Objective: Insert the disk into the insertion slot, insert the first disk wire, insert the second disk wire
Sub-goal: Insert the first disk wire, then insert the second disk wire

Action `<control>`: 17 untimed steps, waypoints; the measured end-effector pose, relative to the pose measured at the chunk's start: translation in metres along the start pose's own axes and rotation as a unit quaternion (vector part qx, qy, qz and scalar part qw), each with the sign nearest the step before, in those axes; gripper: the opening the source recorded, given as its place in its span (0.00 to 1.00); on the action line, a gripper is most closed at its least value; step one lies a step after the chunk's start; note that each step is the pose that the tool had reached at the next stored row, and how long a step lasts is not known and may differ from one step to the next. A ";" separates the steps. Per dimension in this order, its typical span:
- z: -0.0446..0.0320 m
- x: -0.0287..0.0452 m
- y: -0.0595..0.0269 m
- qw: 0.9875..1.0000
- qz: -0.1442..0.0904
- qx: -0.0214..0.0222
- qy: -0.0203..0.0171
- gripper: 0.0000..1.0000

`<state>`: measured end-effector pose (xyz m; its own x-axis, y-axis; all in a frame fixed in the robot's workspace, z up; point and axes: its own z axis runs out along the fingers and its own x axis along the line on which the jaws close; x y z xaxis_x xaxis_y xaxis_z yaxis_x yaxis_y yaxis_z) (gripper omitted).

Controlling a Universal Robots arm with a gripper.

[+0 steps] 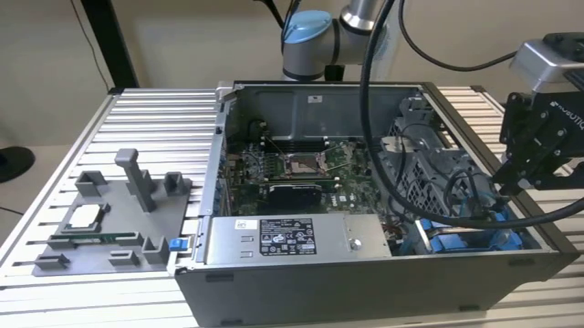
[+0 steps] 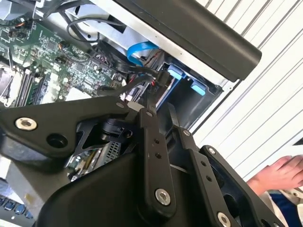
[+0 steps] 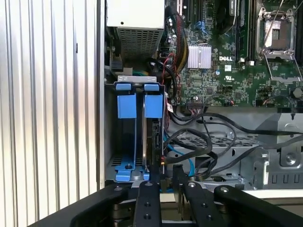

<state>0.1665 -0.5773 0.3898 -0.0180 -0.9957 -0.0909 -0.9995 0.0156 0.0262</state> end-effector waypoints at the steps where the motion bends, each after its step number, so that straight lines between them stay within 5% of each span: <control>1: 0.0000 0.0000 0.0000 1.000 0.000 0.000 0.000 0.00; 17: 0.0033 0.0000 -0.0225 1.000 0.001 -0.006 0.000 0.00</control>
<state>0.1889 -0.5774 0.3859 -0.0190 -0.9957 -0.0903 -0.9992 0.0156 0.0381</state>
